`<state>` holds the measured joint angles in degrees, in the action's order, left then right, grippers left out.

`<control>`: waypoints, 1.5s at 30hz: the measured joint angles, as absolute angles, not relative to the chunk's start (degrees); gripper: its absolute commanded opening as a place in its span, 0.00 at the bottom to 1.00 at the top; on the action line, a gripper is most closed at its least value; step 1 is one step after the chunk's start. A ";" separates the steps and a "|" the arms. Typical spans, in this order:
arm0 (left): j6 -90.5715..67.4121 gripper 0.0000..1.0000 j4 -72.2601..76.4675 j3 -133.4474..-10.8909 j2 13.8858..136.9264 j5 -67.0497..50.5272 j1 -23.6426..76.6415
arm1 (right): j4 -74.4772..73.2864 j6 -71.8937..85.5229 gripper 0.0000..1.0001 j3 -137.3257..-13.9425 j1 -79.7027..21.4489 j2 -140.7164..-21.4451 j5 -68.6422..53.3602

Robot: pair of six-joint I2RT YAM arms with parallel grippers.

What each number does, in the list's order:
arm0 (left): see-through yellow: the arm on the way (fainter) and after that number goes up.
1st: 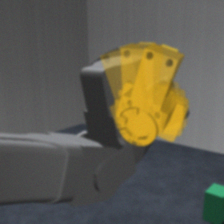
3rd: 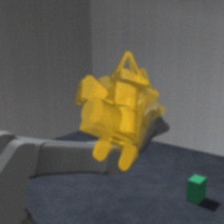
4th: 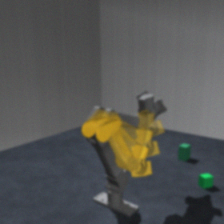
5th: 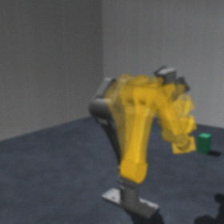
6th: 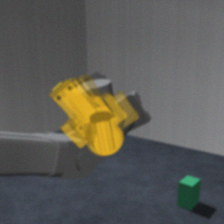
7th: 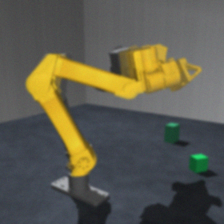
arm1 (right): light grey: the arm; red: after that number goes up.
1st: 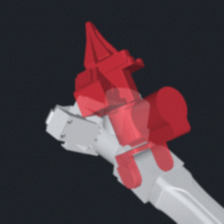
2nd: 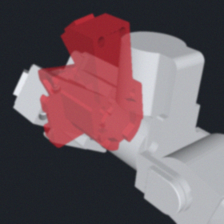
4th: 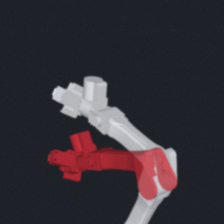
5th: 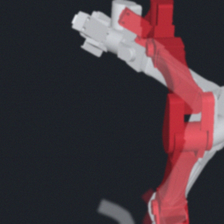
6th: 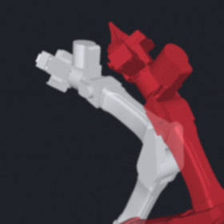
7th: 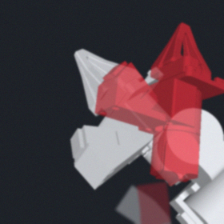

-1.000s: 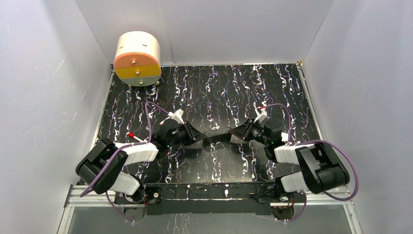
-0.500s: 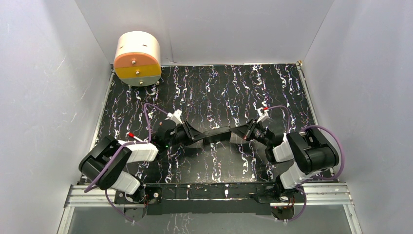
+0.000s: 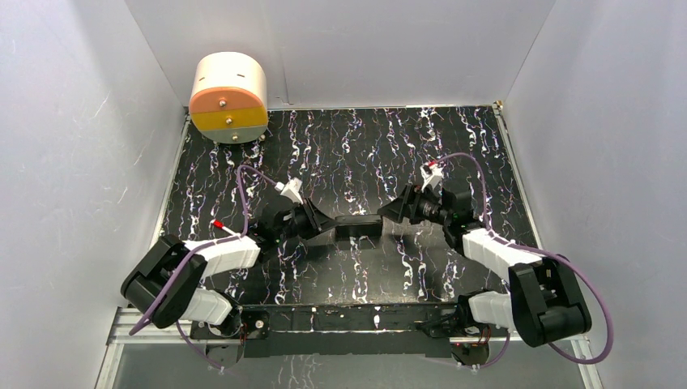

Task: Fold the paper box
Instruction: Close the paper box at the center of the board.

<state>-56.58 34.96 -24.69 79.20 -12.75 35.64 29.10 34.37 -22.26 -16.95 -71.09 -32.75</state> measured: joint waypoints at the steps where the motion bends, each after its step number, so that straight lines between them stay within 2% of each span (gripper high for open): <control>1: -55.86 0.00 34.52 -24.86 78.98 -12.51 35.64 | 26.46 32.47 0.93 -24.10 -16.95 -70.41 -32.84; 5: -52.86 0.00 34.04 -24.80 78.08 -11.97 35.66 | 19.33 25.52 0.99 -28.53 -17.23 -69.45 -34.33; 14: -45.84 0.00 39.99 -20.34 75.70 -11.40 35.75 | 6.61 13.45 0.96 -34.96 -26.85 -72.53 -31.70; 19: -43.70 0.05 40.62 -16.19 70.96 -11.46 35.75 | 2.85 11.31 0.94 -35.40 -32.56 -73.17 -27.68; 21: -43.42 0.09 40.16 -14.76 69.19 -11.97 35.90 | 1.98 10.98 0.94 -35.42 -34.06 -73.12 -26.55; 22: -43.00 0.15 39.42 -14.02 68.31 -12.05 36.07 | 1.34 10.72 0.94 -35.48 -34.89 -73.06 -25.74; 25: -42.48 0.18 35.64 -11.73 67.44 -11.79 36.12 | -0.82 10.17 0.94 -35.53 -36.86 -72.99 -23.38; 29: -43.29 0.29 30.96 -9.13 64.55 -11.79 36.12 | -3.40 10.15 0.94 -35.53 -38.35 -71.33 -21.06; 35: -45.45 0.44 23.81 -8.27 51.46 -10.35 36.12 | -4.95 9.85 0.89 -36.45 -39.99 -67.64 -18.44; 40: -47.42 0.50 18.33 -8.27 42.11 -8.23 36.12 | -5.02 9.15 0.85 -38.22 -43.46 -69.47 -15.99; 45: -51.03 0.54 17.56 -8.38 43.20 -8.08 36.12 | -4.60 9.04 0.85 -39.53 -45.82 -72.40 -14.68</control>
